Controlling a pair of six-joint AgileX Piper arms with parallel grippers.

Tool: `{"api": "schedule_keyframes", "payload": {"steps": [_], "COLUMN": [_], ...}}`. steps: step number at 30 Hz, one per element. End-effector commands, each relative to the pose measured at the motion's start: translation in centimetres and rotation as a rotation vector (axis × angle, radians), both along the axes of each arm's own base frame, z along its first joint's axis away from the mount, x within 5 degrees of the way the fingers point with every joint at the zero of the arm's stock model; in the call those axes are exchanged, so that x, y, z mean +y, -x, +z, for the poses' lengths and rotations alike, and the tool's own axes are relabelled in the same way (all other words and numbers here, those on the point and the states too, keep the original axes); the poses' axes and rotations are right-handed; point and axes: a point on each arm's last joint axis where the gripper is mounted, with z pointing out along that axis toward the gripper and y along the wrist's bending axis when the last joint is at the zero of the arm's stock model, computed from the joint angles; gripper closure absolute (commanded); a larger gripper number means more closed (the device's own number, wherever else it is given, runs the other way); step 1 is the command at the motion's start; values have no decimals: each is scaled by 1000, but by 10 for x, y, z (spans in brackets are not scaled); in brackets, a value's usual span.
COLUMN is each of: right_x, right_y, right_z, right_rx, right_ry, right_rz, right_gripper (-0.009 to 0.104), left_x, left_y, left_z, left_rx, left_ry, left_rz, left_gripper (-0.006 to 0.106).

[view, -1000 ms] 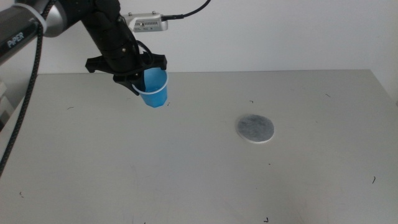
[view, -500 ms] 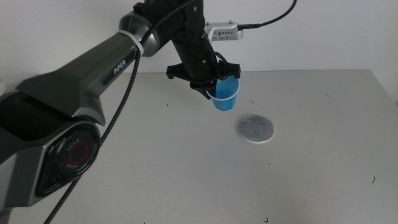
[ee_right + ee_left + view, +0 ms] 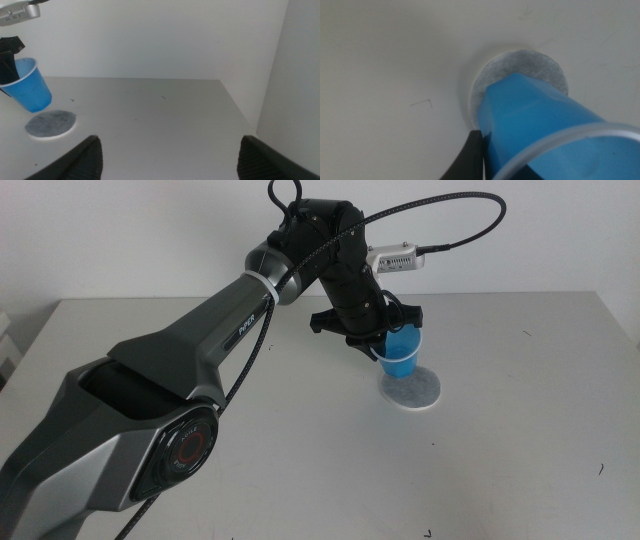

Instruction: Place an empty cup on a cup mat.

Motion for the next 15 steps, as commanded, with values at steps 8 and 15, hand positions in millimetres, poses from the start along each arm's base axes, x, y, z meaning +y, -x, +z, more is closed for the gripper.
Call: {"api": "schedule_keyframes", "payload": {"steps": [8, 15], "right_x": [0, 0], "right_y": [2, 2], "right_z": [11, 11], "right_rx": [-109, -109], "right_ry": [23, 23], "right_rz": [2, 2], "right_gripper": [1, 1], "left_x": [-7, -13], "left_y": [7, 6], "left_z": [29, 21], "left_rx": [-13, -25], "left_ry": [103, 99], "left_rz": [-15, -29], "left_gripper": [100, 100]}}
